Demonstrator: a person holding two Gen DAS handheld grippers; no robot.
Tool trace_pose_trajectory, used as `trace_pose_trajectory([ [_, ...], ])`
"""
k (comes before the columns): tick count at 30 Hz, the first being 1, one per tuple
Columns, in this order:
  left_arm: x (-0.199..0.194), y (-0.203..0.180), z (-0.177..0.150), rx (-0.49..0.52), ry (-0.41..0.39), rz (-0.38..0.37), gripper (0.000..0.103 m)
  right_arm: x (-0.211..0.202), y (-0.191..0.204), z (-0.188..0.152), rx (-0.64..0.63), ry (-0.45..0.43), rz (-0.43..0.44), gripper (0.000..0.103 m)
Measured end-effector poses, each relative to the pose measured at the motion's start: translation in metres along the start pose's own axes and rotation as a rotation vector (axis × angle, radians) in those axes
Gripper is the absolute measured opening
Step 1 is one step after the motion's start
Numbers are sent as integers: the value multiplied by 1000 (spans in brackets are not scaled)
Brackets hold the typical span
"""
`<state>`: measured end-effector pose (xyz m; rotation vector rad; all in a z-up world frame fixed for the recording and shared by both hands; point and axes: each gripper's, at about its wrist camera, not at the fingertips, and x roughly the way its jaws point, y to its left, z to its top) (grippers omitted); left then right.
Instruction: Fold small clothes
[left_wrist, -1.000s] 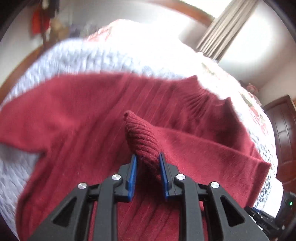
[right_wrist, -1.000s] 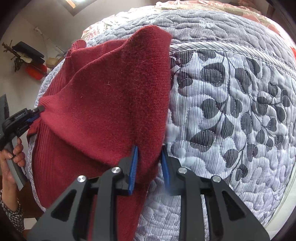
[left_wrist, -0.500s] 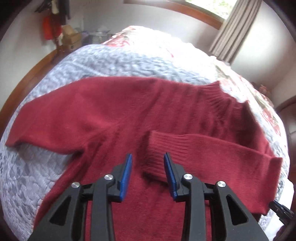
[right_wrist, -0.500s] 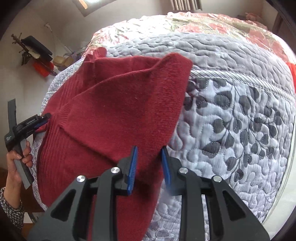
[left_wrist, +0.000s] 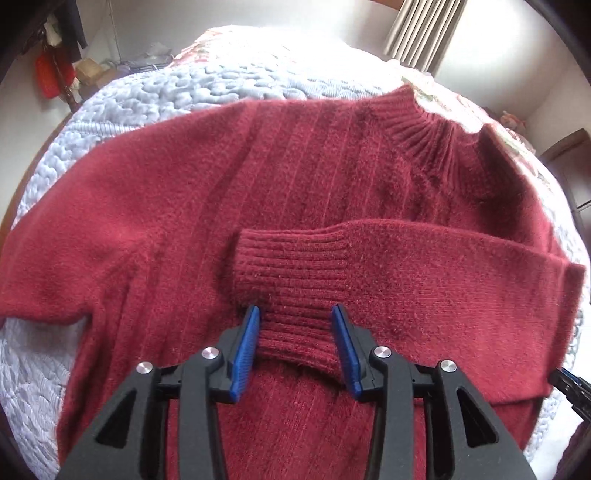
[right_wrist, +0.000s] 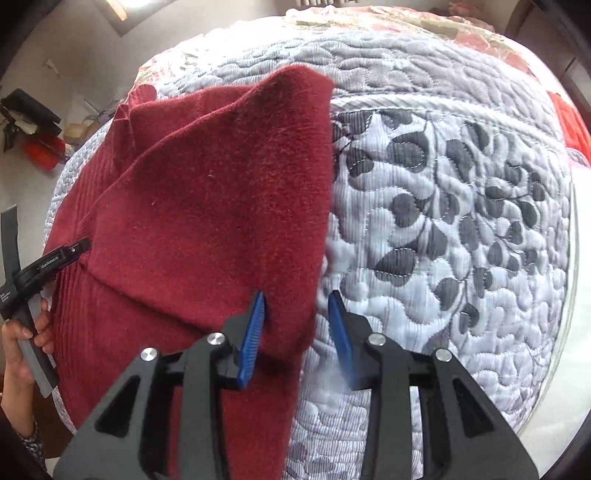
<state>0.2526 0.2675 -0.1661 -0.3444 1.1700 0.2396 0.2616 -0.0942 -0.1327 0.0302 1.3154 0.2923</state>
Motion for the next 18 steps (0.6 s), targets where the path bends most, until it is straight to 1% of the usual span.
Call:
trace_pose_trajectory([
  [1, -11, 8, -1, -3, -13, -5, 46, -9, 3, -1, -3, -22, -20, 35],
  [3, -30, 22, -4, -5, -41, -15, 57, -28, 12, -3, -15, -61, -38, 35],
  [4, -42, 35, -7, -10, -56, -12, 59, -38, 19, -4, -24, -83, -36, 35],
  [5, -51, 48, -9, -20, -64, -3, 60, -45, 26, -5, -38, -103, -52, 35],
  [6, -59, 64, -11, -39, -65, 10, 60, -52, 36, -8, -55, -126, -68, 37],
  [7, -66, 78, -14, -58, -66, 20, 61, -58, 47, -8, -71, -140, -60, 40],
  [10, -82, 138, -25, -129, -54, 85, 63, -58, 75, -6, -91, -114, 22, 41],
  [12, -87, 182, -30, -193, -35, 118, 63, -50, 98, -4, -127, -97, 48, 41],
  [15, -88, 242, -40, -312, -7, 135, 63, -34, 135, 2, -172, -62, 54, 41],
  [16, -91, 265, -44, -357, -2, 130, 63, -27, 146, 3, -183, -46, 66, 41],
  [18, -93, 298, -52, -431, 11, 113, 63, -13, 168, 5, -203, -13, 75, 41],
])
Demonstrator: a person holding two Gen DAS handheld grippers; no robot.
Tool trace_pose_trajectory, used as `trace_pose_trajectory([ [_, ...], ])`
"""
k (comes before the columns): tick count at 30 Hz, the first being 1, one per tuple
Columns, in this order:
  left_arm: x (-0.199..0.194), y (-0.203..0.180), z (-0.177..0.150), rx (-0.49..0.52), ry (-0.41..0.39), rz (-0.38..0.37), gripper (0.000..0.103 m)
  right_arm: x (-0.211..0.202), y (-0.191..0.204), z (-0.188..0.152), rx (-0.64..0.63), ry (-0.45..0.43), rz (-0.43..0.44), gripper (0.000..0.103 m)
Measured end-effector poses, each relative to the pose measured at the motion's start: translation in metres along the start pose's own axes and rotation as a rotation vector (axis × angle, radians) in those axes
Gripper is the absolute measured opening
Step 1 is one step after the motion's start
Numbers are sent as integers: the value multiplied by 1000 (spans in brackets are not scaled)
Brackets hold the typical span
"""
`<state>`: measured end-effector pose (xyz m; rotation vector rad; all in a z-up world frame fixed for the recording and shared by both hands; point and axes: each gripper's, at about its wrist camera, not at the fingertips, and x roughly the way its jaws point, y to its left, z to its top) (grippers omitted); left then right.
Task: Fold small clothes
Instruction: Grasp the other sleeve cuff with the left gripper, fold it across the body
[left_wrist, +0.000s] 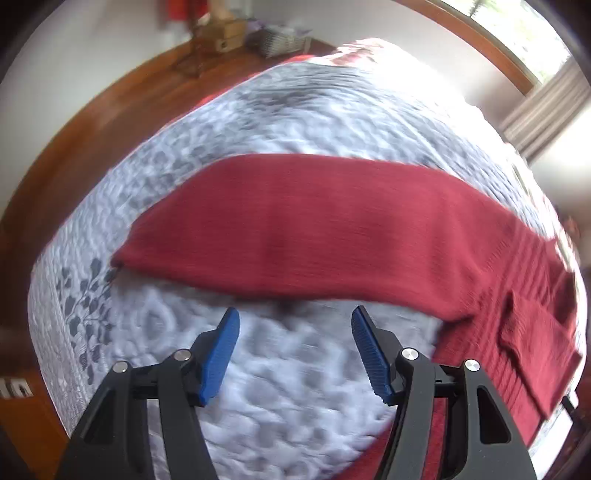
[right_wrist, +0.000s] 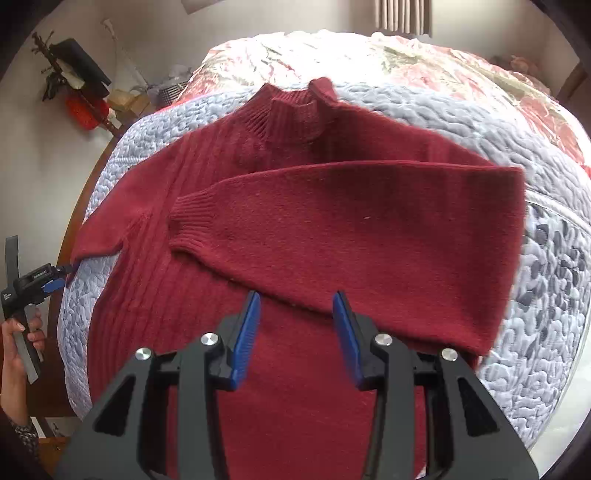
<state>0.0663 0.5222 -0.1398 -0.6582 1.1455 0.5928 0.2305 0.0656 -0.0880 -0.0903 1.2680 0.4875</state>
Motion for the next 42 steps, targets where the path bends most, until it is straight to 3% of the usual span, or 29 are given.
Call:
trace_pose_trajectory([
  [9, 38, 127, 26, -360, 72, -71, 63, 42, 40, 17, -37, 61, -23, 41],
  [14, 63, 157, 36, -476, 93, -157, 63, 49, 45, 20, -43, 79, -48, 41],
  [20, 79, 178, 48, -595, 71, -202, 64, 52, 48, 21, -56, 79, -62, 41],
  [23, 83, 185, 52, -622, 46, -175, 41, 53, 46, 23, -49, 72, -57, 41],
  [25, 82, 190, 52, -642, 23, -166, 13, 54, 45, 24, -41, 70, -55, 41],
  [26, 79, 191, 52, -648, 7, -172, 11, 54, 44, 25, -38, 68, -53, 41],
  [33, 38, 160, 56, -541, -167, -129, 7, 45, 28, 21, -28, 53, -63, 42],
  [38, -4, 96, 62, -340, -302, -152, 7, 39, 13, 16, -20, 39, -99, 42],
  [42, -26, 34, 62, -179, -355, -216, 6, 38, -2, 11, -1, 37, -105, 42],
])
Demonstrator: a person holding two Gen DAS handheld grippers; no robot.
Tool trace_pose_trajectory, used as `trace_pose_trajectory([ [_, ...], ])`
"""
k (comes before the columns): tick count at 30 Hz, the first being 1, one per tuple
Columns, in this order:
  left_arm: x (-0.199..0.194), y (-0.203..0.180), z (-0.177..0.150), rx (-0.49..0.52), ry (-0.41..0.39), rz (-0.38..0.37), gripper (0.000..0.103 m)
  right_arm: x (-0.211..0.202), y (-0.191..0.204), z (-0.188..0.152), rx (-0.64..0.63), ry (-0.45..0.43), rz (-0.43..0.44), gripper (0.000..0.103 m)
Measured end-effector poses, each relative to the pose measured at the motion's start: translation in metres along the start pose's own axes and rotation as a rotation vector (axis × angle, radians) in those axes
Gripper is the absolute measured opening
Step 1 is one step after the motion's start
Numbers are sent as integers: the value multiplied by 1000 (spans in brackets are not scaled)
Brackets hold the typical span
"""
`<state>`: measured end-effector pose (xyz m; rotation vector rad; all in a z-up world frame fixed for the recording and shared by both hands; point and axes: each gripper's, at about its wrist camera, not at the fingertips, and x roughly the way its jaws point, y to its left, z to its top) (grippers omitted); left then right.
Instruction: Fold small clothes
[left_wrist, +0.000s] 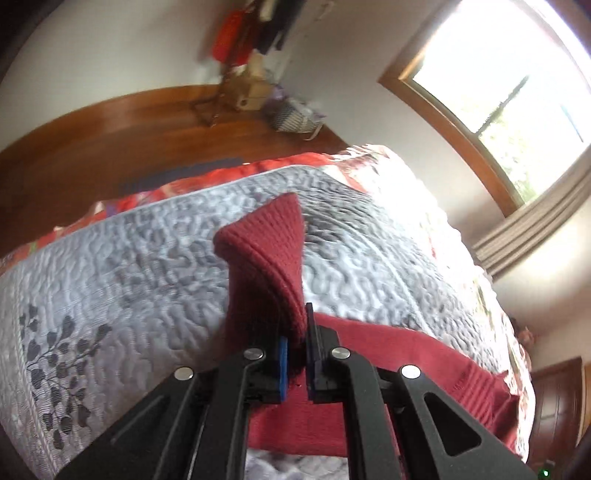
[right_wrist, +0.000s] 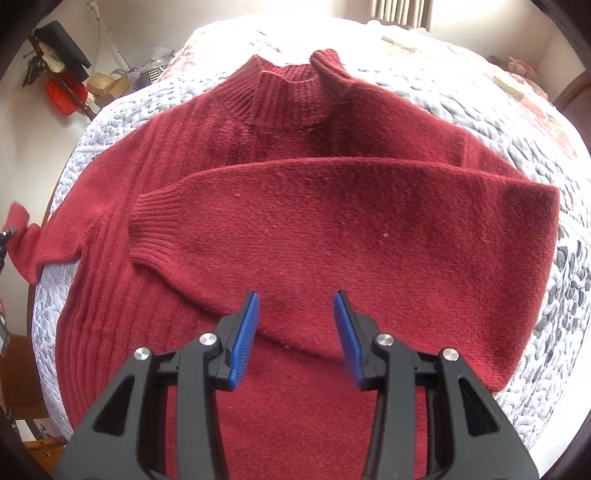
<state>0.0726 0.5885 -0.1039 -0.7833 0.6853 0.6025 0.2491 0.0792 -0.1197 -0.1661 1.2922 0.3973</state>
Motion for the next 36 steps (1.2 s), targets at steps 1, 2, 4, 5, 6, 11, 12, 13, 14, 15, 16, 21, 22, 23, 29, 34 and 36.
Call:
trace_pose_trajectory([
  [1, 0, -18, -4, 38, 1, -28, 6, 0, -4, -1, 9, -2, -4, 42],
  [2, 0, -36, -9, 77, 6, -59, 6, 0, -8, -2, 16, -3, -5, 42],
  [4, 1, -66, -20, 142, 15, -100, 6, -1, -15, -5, 30, -4, 2, 42],
  [5, 2, -81, -26, 175, 18, -115, 6, -1, -19, -7, 34, -4, 0, 42],
  [6, 3, -95, -32, 205, 22, -132, 6, -1, -23, -9, 37, -4, -4, 42],
  [11, 9, -160, -72, 310, 74, -245, 6, -4, -44, -17, 72, -8, -4, 42],
  [12, 10, -170, -80, 324, 84, -262, 6, -5, -49, -19, 78, -9, -3, 42],
  [13, 11, -183, -90, 344, 95, -283, 6, -6, -53, -20, 84, -11, -2, 42],
  [14, 12, -195, -100, 367, 102, -295, 6, -7, -57, -22, 89, -12, -2, 42],
  [15, 14, -207, -112, 386, 109, -303, 6, -8, -60, -24, 93, -13, -1, 42],
  [16, 15, -214, -120, 398, 116, -312, 6, -8, -64, -25, 98, -14, 1, 42],
  [21, 25, -258, -172, 500, 172, -352, 7, -8, -76, -28, 110, -12, 11, 42],
  [22, 30, -262, -180, 518, 187, -356, 7, -8, -78, -29, 114, -12, 14, 42],
  [23, 35, -268, -190, 537, 216, -359, 7, -7, -80, -29, 118, -13, 19, 42],
  [29, 65, -276, -235, 606, 412, -381, 17, -5, -91, -33, 139, -7, 40, 43],
  [34, 48, -271, -251, 697, 515, -495, 26, -3, -91, -35, 141, -4, 43, 44],
  [36, 40, -262, -242, 687, 524, -513, 29, -4, -88, -34, 145, -6, 50, 45],
])
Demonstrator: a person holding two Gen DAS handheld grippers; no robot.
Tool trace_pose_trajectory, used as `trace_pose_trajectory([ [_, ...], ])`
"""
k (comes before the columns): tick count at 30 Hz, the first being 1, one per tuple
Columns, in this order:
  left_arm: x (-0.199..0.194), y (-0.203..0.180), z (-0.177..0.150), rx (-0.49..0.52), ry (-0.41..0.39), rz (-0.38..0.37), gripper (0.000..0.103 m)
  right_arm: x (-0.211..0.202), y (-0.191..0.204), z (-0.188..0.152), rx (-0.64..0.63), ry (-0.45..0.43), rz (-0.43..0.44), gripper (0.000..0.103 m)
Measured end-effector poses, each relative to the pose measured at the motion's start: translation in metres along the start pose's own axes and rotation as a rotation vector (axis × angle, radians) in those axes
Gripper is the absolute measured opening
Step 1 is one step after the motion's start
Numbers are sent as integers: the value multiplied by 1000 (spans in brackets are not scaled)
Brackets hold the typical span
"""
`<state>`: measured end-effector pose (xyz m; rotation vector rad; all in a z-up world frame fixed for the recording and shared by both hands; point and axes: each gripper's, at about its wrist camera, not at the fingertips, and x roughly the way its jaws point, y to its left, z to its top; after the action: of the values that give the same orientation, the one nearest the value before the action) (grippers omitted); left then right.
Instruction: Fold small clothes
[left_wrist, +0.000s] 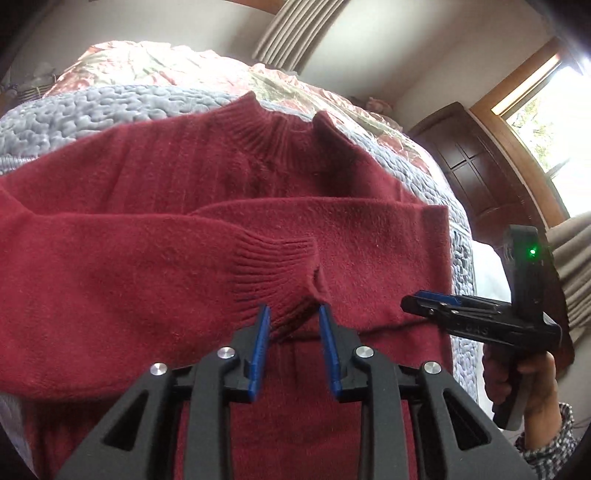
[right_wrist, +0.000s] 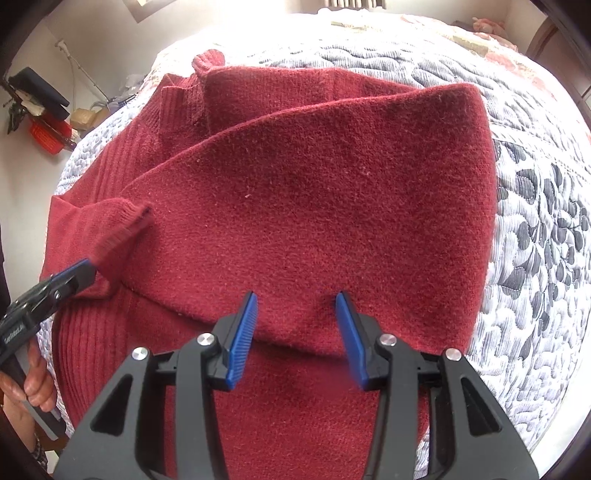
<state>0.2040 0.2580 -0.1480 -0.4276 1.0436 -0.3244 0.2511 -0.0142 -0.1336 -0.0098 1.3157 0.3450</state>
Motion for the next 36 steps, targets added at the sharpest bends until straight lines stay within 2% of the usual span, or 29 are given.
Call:
trace_pose_trajectory([
  [2, -21, 15, 0, -47, -23, -9, 36, -3, 7, 3, -10, -7, 19, 45],
  [4, -46, 36, 2, -105, -79, 31, 41, -8, 17, 6, -35, -21, 27, 45],
  [8, -75, 77, 6, -126, -126, 342, 42, -9, 42, 16, -56, -18, 119, 45],
  [9, -77, 85, 7, -127, -117, 386, 41, -7, 49, 20, -58, -9, 149, 45],
  [12, -74, 110, 6, -138, -83, 435, 42, 0, 75, 33, -83, 9, 169, 45],
  [15, -57, 133, 1, -184, -25, 432, 41, 4, 96, 37, -112, 19, 154, 45],
  [18, -43, 142, -6, -180, 9, 440, 41, 1, 106, 40, -102, 27, 165, 45],
  [22, -43, 142, -10, -173, 5, 427, 42, -6, 112, 37, -109, 25, 188, 47],
  [23, -44, 143, -9, -182, 4, 417, 42, -4, 116, 38, -113, 37, 185, 51],
  [25, -51, 145, -10, -204, -7, 396, 42, 7, 122, 42, -117, 60, 186, 51],
  [29, -83, 150, -10, -249, -87, 372, 44, 39, 117, 48, -46, 144, 209, 50],
  [30, -92, 151, -10, -255, -112, 379, 47, 44, 116, 48, -38, 154, 210, 41],
  [31, -101, 153, -10, -262, -131, 393, 49, 48, 116, 48, -42, 161, 210, 25],
  [33, -115, 159, -10, -276, -158, 422, 49, 50, 118, 48, -61, 168, 237, 6],
  [36, -125, 170, -5, -309, -174, 463, 49, 34, 118, 50, -96, 107, 271, 6],
])
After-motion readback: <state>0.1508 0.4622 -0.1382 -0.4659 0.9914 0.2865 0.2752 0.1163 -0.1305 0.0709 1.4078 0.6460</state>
